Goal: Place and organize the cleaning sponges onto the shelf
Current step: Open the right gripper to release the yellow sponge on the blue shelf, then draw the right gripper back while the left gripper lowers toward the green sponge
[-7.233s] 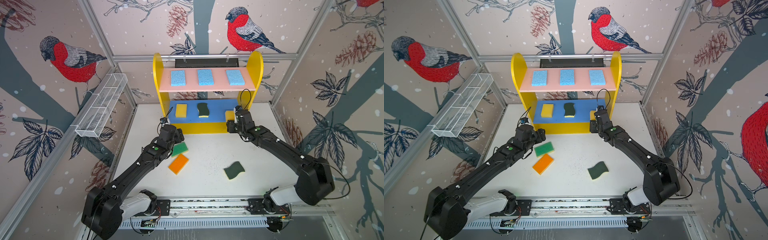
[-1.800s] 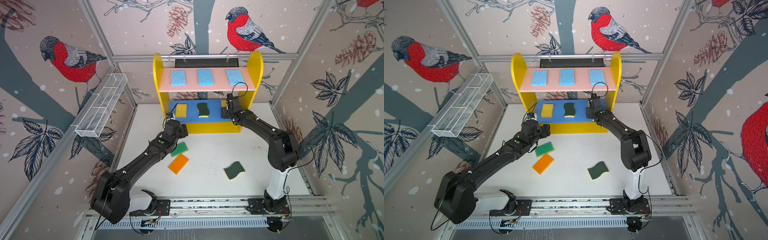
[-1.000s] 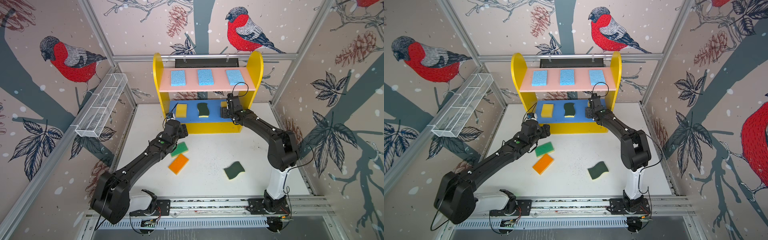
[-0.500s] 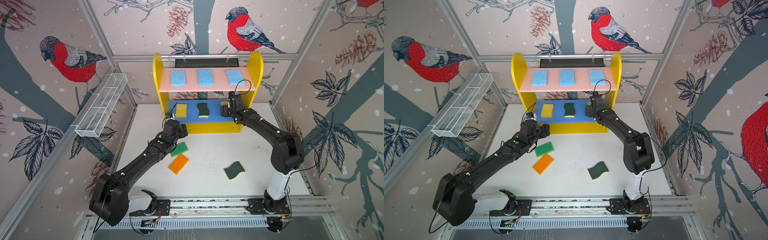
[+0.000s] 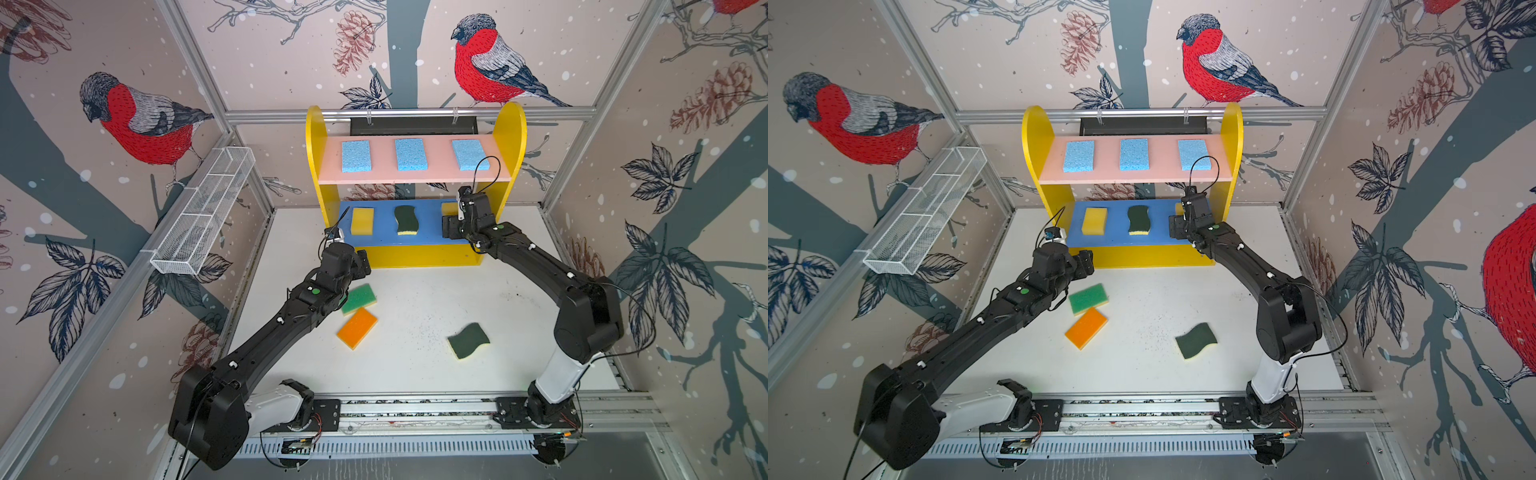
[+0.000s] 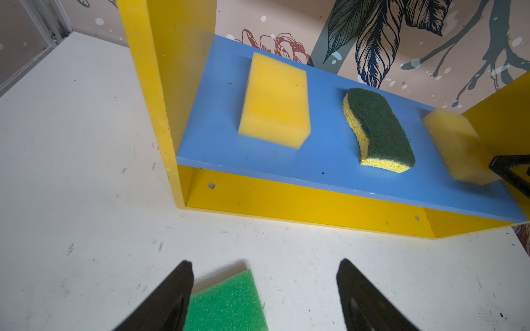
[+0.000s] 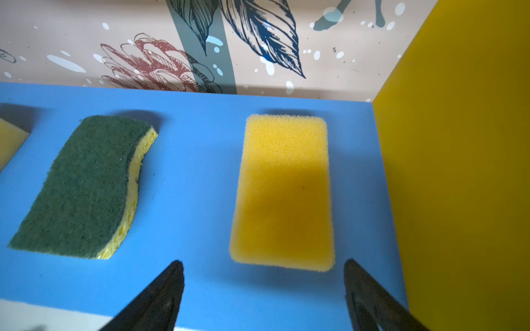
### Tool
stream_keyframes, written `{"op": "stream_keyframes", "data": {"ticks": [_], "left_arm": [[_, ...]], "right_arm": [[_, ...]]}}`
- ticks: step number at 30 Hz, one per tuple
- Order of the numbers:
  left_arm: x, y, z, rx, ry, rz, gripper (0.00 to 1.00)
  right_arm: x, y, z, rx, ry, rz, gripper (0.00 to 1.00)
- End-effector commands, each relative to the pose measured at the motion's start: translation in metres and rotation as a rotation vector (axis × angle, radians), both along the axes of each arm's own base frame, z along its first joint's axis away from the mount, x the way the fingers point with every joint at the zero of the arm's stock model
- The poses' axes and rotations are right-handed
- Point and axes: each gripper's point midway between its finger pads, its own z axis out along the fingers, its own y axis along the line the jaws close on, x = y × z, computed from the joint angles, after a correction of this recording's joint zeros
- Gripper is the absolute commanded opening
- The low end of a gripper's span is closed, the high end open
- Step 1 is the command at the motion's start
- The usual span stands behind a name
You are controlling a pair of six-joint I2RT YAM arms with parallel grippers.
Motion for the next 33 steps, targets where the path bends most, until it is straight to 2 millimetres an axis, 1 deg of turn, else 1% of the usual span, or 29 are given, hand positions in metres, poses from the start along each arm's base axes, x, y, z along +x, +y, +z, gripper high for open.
{"op": "stream_keyframes", "data": {"ticks": [1, 11, 14, 19, 26, 33], "left_arm": [[-0.006, 0.005, -0.005, 0.022, 0.018, 0.002, 0.80], [-0.028, 0.014, -0.024, 0.023, 0.074, 0.006, 0.80], [-0.035, 0.016, -0.034, 0.021, 0.102, 0.006, 0.80], [-0.045, 0.015, -0.055, 0.015, 0.191, -0.004, 0.80], [-0.057, 0.016, -0.076, 0.001, 0.245, -0.007, 0.80], [-0.071, 0.017, -0.101, -0.023, 0.319, 0.000, 0.79]], "right_arm": [[-0.010, 0.004, 0.007, 0.027, -0.008, 0.006, 0.88], [-0.054, 0.012, 0.015, 0.050, -0.023, 0.058, 0.90], [-0.066, 0.014, 0.018, 0.076, -0.029, 0.074, 0.91], [-0.083, 0.009, 0.018, 0.116, -0.029, 0.077, 0.93], [-0.105, 0.000, 0.013, 0.160, -0.017, 0.078, 0.94], [-0.120, -0.007, 0.009, 0.186, -0.013, 0.074, 0.96]]}}
